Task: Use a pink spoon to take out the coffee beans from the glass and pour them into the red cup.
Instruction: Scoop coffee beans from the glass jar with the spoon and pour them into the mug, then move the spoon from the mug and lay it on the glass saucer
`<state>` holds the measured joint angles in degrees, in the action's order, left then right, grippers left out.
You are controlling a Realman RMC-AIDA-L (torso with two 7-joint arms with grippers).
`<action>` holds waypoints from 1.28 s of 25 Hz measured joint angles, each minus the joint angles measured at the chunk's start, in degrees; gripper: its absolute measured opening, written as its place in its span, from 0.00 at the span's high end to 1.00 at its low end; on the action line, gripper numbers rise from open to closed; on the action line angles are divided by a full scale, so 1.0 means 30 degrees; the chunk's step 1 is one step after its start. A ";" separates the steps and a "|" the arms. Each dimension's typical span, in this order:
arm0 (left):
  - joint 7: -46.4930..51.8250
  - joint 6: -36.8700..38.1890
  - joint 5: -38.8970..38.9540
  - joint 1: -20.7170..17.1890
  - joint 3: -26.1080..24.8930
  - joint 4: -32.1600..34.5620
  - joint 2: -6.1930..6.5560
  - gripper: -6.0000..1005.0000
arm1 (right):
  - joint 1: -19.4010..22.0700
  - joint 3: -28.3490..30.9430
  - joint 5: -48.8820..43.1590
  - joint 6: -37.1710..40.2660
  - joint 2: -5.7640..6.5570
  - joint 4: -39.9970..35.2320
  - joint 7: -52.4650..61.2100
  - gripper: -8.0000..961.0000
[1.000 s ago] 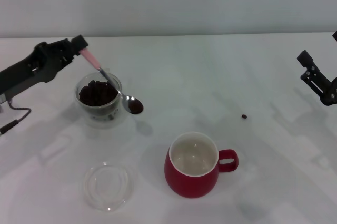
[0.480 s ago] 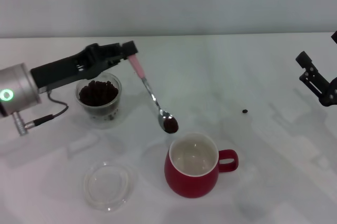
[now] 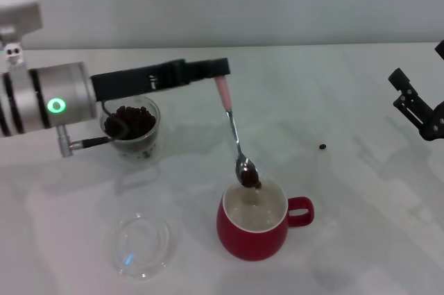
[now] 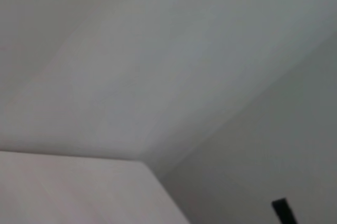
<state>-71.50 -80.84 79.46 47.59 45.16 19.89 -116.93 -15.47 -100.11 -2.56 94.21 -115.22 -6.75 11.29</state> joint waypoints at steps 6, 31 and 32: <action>-0.0726 0.1158 -0.1718 0.0881 0.0534 0.1002 -0.0567 0.87 | 0.0000 0.0080 0.0032 0.0002 0.0000 0.0037 -0.0025 0.15; -0.0900 -0.0134 0.0549 -0.2579 0.1781 0.5886 -0.0456 0.87 | -0.0047 0.0238 0.0546 -0.0045 0.0005 -0.0051 -0.0027 0.15; -0.0903 -0.0130 0.0962 -0.3287 0.1773 0.6076 -0.0352 0.87 | -0.0045 0.0237 0.0608 -0.0045 0.0015 -0.0051 -0.0023 0.15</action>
<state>-74.21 -81.23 82.35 37.73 50.48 38.12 -117.99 -15.60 -99.40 -0.74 94.07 -115.18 -6.90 11.22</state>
